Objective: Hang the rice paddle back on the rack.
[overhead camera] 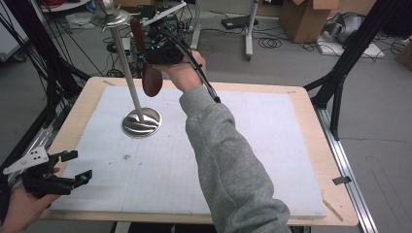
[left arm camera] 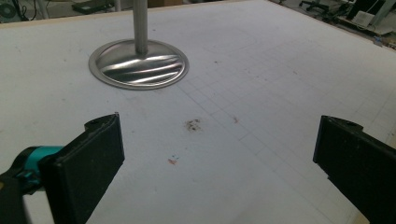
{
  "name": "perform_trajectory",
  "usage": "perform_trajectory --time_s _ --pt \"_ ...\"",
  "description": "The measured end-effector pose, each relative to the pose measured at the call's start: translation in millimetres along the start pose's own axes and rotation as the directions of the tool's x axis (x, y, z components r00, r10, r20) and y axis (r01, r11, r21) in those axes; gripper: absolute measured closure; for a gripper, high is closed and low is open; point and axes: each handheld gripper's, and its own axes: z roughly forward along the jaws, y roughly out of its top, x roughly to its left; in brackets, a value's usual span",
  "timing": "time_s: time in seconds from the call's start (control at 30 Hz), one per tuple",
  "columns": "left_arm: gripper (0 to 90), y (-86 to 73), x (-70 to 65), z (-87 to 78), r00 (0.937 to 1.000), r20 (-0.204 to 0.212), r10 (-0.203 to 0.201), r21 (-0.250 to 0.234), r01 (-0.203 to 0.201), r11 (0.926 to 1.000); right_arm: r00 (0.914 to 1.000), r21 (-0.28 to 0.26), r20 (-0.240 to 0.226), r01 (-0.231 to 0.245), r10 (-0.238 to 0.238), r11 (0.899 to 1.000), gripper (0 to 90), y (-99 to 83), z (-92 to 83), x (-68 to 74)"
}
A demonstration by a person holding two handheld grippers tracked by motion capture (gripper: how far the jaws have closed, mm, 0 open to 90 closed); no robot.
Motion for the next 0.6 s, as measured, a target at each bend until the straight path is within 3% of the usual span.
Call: perform_trajectory --time_s 0.6 --pt "2.3 -1.1 1.1 0.3 1.0000 -0.004 -0.003 0.000 0.003 1.0000 1.0000 0.001 0.006 0.000 0.000 1.000 77.8 0.2 6.7 -2.4"
